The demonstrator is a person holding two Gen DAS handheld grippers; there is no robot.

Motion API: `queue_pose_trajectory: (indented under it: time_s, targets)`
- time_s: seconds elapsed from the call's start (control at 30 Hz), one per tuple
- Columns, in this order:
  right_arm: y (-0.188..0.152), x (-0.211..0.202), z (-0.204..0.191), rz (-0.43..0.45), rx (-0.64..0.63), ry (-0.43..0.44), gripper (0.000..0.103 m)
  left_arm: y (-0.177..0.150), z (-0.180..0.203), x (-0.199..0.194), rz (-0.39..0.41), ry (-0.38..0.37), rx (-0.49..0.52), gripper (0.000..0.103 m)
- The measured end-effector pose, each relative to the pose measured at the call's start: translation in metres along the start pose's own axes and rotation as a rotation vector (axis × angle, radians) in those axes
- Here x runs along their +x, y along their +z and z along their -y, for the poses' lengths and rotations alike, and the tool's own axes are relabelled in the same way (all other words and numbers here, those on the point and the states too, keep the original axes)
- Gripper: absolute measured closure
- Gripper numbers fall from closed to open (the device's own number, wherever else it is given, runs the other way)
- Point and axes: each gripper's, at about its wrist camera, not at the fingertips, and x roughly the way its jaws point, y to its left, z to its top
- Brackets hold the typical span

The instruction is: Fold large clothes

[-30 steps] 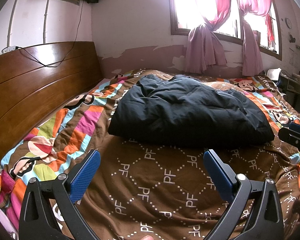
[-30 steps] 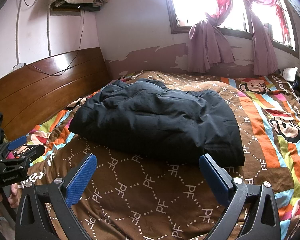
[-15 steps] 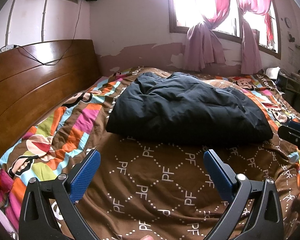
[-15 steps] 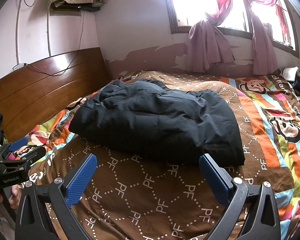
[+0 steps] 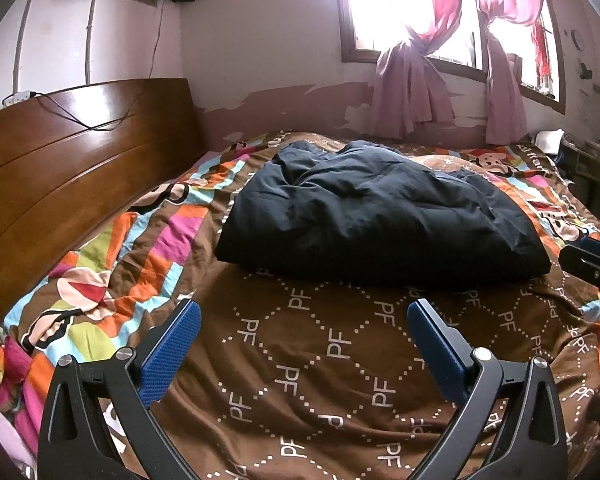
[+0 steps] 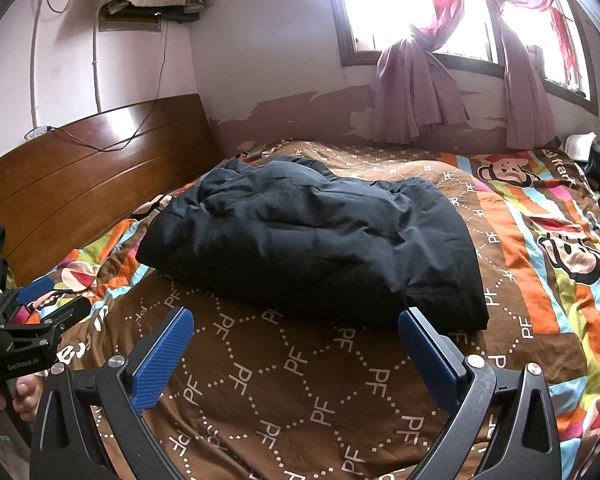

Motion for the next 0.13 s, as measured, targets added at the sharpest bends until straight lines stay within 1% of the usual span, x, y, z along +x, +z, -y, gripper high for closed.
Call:
queue_pose_trajectory:
  time_s: [0.13]
  targets:
    - [0.0002,0.0003,-0.0004,0.0,0.0,-0.001,0.0,-0.0005,-0.0027,0.0016,-0.008,0.004,-0.005,0.002]
